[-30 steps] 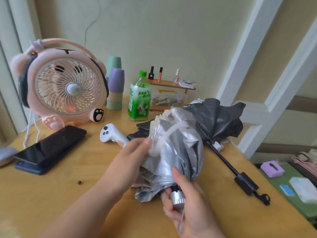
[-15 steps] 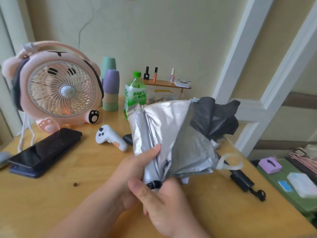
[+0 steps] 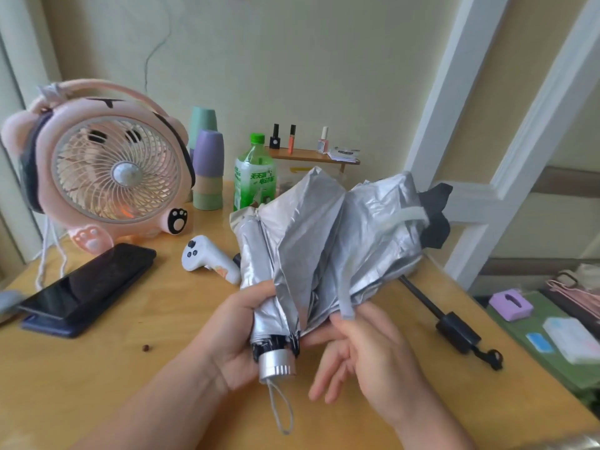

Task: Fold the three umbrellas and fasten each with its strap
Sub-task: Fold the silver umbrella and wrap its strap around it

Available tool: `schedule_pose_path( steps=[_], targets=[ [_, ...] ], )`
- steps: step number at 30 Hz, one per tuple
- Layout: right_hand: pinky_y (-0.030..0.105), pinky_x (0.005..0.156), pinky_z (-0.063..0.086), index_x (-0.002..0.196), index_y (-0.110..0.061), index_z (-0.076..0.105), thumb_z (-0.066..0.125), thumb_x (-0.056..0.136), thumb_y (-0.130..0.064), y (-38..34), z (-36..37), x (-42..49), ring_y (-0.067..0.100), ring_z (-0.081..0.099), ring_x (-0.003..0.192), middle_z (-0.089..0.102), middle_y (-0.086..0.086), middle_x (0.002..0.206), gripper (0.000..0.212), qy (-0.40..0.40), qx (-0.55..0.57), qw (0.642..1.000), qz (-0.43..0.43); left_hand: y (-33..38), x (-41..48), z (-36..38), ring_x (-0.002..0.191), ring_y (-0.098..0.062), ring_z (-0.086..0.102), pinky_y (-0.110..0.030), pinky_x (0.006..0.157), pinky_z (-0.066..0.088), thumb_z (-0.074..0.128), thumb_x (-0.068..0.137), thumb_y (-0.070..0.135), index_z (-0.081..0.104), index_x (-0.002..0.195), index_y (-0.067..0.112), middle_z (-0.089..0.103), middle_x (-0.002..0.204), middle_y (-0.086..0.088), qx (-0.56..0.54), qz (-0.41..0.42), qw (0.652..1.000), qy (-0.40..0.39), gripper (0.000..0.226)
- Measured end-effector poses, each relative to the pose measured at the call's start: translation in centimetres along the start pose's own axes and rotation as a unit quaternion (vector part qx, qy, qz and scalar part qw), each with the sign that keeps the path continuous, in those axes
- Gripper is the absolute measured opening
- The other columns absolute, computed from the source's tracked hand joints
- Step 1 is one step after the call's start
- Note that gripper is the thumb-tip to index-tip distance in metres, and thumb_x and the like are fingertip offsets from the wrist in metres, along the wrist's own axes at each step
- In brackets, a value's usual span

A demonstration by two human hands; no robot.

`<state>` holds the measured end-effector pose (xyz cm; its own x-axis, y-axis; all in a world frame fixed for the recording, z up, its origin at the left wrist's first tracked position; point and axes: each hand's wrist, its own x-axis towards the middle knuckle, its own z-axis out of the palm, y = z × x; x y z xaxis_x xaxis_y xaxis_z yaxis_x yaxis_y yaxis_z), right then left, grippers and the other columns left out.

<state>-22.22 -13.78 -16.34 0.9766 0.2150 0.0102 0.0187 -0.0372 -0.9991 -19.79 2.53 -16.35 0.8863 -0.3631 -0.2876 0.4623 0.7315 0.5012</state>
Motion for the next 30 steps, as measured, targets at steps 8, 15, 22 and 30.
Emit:
schedule_pose_path(
  steps=[8,15,22,30],
  targets=[
    [0.030,0.040,0.045,0.105,-0.009,0.062,0.060,0.084,-0.039,-0.1,0.3,0.0,0.037,0.066,0.049,0.075,0.014,0.083,0.037,0.022,-0.030,0.998,-0.055,-0.1,-0.2,0.7,0.054,-0.032,0.071,-0.048,0.045,0.058,0.064,0.064,0.015,0.072,0.069,-0.007,0.068,0.069,-0.020,-0.029,0.023,0.998,-0.052,0.023],
    [0.036,0.061,0.057,0.106,-0.042,0.053,0.073,0.085,-0.043,-2.0,1.7,0.7,0.006,0.067,0.064,0.072,-0.012,0.077,0.029,0.182,-0.280,0.930,-0.152,-0.2,1.1,-0.9,0.069,-0.033,0.074,-0.048,0.065,0.064,0.064,0.080,0.019,0.077,0.085,-0.005,0.074,0.087,-0.021,-0.007,0.028,0.997,-0.071,0.028],
    [0.038,0.090,0.059,0.149,-0.056,0.018,0.069,0.083,-0.027,-3.6,2.1,1.3,0.010,0.070,0.108,0.066,-0.015,0.129,0.088,0.146,-0.148,0.944,-0.257,-0.3,0.1,0.3,0.057,-0.033,0.073,-0.040,0.045,0.058,0.064,0.077,0.023,0.078,0.070,-0.005,0.074,0.074,-0.021,-0.013,0.033,0.996,-0.081,0.032],
    [0.044,0.066,0.063,0.110,-0.039,0.057,0.076,0.080,-0.010,-1.0,2.0,2.1,0.017,0.076,0.090,0.076,-0.006,0.104,0.046,0.098,-0.077,0.986,-0.111,-0.2,1.1,-1.0,0.071,-0.034,0.070,-0.046,0.060,0.061,0.052,0.084,0.021,0.073,0.091,-0.004,0.070,0.089,-0.019,-0.022,0.027,0.998,-0.058,0.033]
  ],
)
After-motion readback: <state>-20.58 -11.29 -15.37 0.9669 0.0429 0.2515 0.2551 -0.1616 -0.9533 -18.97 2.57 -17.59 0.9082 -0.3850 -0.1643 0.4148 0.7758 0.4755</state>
